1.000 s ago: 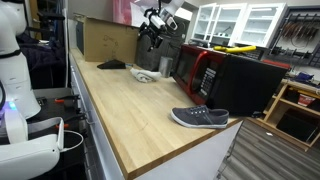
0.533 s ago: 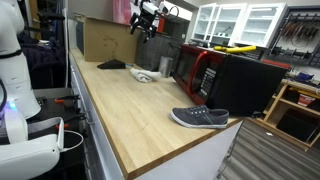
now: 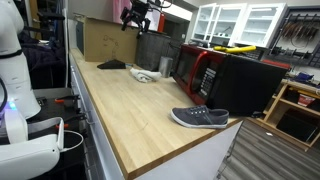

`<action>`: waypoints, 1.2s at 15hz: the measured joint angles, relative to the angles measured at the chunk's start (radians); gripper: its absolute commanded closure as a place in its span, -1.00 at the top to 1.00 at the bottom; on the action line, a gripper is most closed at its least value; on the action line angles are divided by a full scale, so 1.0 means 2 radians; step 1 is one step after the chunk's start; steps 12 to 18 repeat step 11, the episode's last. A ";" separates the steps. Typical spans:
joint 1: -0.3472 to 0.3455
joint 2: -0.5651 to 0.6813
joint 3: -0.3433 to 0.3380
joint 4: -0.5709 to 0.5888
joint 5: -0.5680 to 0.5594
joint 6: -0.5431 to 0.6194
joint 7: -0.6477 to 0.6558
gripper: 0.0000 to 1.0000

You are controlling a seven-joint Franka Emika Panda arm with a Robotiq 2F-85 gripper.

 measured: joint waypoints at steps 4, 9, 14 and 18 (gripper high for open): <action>0.001 -0.024 -0.005 -0.025 -0.037 -0.034 0.000 1.00; 0.002 -0.050 -0.006 -0.060 -0.073 -0.094 0.019 1.00; 0.002 -0.053 -0.006 -0.066 -0.075 -0.097 0.020 1.00; 0.002 -0.053 -0.006 -0.066 -0.075 -0.097 0.020 1.00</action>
